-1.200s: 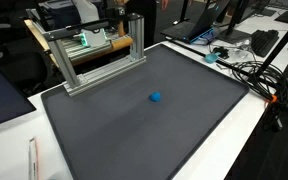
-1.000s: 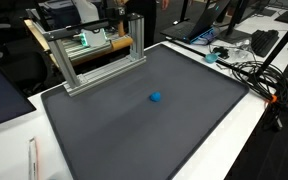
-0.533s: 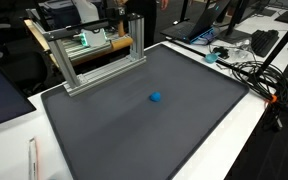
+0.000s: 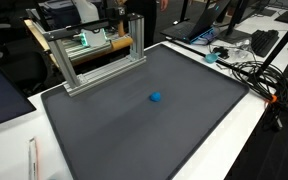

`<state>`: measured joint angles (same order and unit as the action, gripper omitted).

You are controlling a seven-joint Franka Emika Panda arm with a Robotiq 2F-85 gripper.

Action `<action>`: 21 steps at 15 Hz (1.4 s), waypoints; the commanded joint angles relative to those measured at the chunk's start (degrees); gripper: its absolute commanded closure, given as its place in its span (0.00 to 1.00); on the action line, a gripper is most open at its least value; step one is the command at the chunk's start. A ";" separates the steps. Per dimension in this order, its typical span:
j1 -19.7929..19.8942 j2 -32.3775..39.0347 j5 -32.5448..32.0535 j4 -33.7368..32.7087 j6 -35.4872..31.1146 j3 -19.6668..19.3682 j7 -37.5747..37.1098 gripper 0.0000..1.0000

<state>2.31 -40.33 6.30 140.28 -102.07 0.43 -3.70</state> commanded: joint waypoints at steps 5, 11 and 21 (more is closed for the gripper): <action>-0.70 -3.02 -5.43 9.81 -12.94 1.56 1.59 0.00; -1.03 -0.66 -4.78 10.41 -14.85 1.10 1.02 0.00; -0.33 -0.13 -6.64 12.61 -19.54 2.38 -0.09 0.00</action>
<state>1.71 -40.69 1.53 151.56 -118.72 2.10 -2.60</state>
